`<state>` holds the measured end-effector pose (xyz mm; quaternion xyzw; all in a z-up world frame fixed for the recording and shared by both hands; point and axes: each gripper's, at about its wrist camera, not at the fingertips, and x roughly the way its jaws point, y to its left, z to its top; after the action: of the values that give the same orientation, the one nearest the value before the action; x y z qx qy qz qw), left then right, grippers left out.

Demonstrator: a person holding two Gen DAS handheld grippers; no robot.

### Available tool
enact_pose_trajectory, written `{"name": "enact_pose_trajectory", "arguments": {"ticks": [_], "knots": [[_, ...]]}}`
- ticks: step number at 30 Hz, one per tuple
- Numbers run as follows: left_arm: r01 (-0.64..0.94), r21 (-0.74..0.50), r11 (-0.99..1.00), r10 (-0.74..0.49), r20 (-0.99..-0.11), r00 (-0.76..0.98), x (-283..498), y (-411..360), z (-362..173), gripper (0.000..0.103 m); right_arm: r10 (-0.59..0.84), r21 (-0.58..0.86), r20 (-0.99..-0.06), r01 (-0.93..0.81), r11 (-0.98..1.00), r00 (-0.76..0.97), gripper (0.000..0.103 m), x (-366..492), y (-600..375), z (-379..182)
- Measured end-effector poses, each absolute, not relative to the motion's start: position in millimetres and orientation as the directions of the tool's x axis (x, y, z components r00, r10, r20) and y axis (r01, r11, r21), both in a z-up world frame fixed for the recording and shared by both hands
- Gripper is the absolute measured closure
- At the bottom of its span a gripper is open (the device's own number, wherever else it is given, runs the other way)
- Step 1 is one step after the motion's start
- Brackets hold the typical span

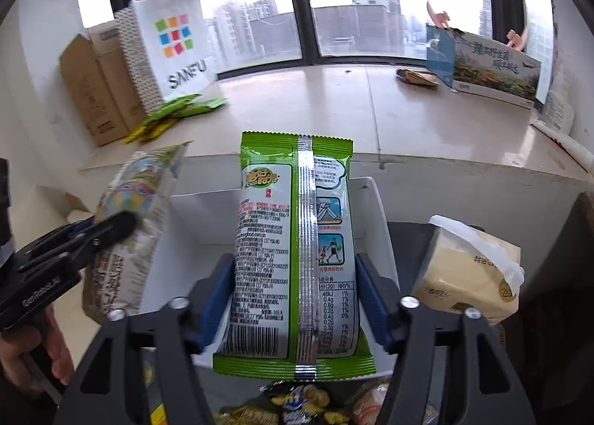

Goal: Organize snacks
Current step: 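Carry both snacks into the white box and open both grippers, then grasp the long green stick bag with the right gripper while the left grasps a yellow bag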

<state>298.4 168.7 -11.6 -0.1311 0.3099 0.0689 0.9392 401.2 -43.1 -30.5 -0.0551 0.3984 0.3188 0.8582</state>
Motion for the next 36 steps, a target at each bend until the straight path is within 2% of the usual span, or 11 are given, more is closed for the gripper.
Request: {"name": "enact_pose_trajectory", "arguments": {"ticks": [1, 2, 4, 9, 15, 17, 22, 24, 28, 33, 36], "knots": [[-0.224, -0.217, 0.95, 0.044, -0.618, 0.785, 302, 173, -15, 0.028, 0.481, 0.155, -0.732, -0.569, 0.808, 0.483, 0.013, 407, -43, -35], [-0.244, -0.23, 0.942, 0.045, -0.636, 0.771, 303, 177, -19, 0.001, 0.478, 0.165, -0.739, -0.56, 0.812, 0.474, 0.0, 410, -43, -39], [-0.244, -0.248, 0.938, 0.044, -0.612, 0.79, 295, 180, -20, 0.0, 0.485, 0.189, -0.733, -0.541, 0.819, 0.478, 0.0, 414, -50, -44], [-0.256, -0.211, 0.943, 0.075, -0.615, 0.785, 278, 177, -18, 0.0, 0.557, 0.282, -0.693, -0.538, 0.794, 0.458, 0.0, 412, -71, -46], [-0.191, -0.213, 0.958, 0.057, -0.511, 0.858, 226, 157, 0, 0.0, 0.643, 0.352, -0.596, -0.563, 0.748, 0.481, 0.0, 378, -98, -16], [-0.159, -0.22, 0.963, 0.022, -0.521, 0.853, 209, 145, 4, 0.0, 0.651, 0.343, -0.566, -0.573, 0.744, 0.506, 0.0, 359, -109, -3], [-0.082, -0.259, 0.962, -0.068, -0.522, 0.85, 163, 118, 11, 0.0, 0.743, 0.375, -0.381, -0.642, 0.668, 0.55, 0.0, 303, -146, 25], [-0.043, -0.251, 0.967, -0.095, -0.514, 0.852, 143, 103, 14, 0.0, 0.768, 0.384, -0.339, -0.665, 0.641, 0.543, 0.0, 280, -159, 31], [0.001, -0.228, 0.974, -0.12, -0.507, 0.854, 108, 76, 16, 0.0, 0.795, 0.373, -0.386, -0.708, 0.599, 0.469, 0.0, 242, -177, 31], [0.065, -0.304, 0.95, -0.213, -0.485, 0.848, 73, 52, 6, 0.0, 0.751, 0.3, -0.384, -0.697, 0.652, 0.537, 0.0, 198, -206, 17], [0.067, -0.296, 0.953, -0.213, -0.496, 0.842, 59, 41, -2, 0.0, 0.727, 0.298, -0.391, -0.669, 0.681, 0.565, 0.0, 179, -226, 4]]}}
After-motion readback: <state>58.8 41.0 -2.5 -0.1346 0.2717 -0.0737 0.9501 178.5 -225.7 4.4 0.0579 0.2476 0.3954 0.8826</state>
